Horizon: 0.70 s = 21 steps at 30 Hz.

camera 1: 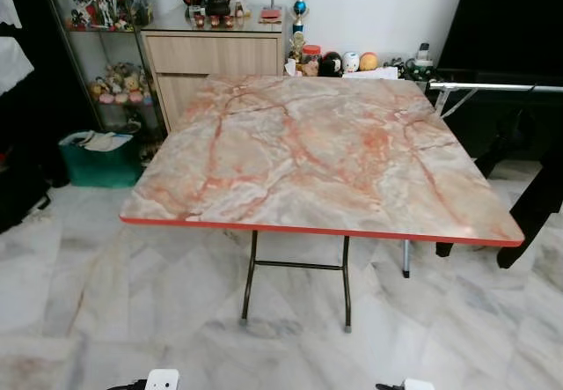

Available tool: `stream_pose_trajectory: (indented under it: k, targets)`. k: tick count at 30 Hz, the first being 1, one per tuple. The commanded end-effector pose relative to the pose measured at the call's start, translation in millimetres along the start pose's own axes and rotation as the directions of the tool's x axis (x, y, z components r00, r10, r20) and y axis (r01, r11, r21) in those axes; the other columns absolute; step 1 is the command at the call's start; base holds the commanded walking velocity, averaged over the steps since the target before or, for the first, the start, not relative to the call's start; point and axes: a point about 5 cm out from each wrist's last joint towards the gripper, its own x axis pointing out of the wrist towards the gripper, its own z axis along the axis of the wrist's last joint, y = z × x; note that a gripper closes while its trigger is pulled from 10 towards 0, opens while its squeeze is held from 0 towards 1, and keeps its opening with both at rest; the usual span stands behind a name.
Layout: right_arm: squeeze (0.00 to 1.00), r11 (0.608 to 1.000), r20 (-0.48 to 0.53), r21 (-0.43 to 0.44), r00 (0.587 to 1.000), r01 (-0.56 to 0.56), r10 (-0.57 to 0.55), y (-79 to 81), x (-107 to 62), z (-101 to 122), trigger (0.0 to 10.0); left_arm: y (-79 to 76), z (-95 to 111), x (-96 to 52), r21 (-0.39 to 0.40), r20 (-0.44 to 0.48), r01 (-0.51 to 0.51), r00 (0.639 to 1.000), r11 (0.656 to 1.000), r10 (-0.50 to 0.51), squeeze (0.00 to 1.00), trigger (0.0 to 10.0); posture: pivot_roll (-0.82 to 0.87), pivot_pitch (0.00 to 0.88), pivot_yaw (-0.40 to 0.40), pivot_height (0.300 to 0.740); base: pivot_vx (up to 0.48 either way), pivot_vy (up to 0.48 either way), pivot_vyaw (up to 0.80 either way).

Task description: Hang hanger

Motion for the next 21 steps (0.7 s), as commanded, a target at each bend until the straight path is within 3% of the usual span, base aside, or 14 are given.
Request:
stream_pose_trajectory:
  k: [1,21]
  targets:
    - [0.0,1.0,0.008,0.011,1.0,-0.006,0.006,3.3,0.6,1.8,10.0,1.6,1.6,0.3,-0.001,0.001,-0.003,1.0,1.0,0.003,0.0,10.0,0.11,0.003,-0.009,0.74,0.0,-0.281,0.0]
    - [0.0,1.0,0.009,0.013,1.0,-0.005,0.005,3.6,0.6,1.7,10.0,1.1,2.3,0.4,0.001,0.005,0.0,1.0,1.0,0.0,0.0,10.0,0.12,0.003,-0.009,0.74,0.0,-0.38,0.0]
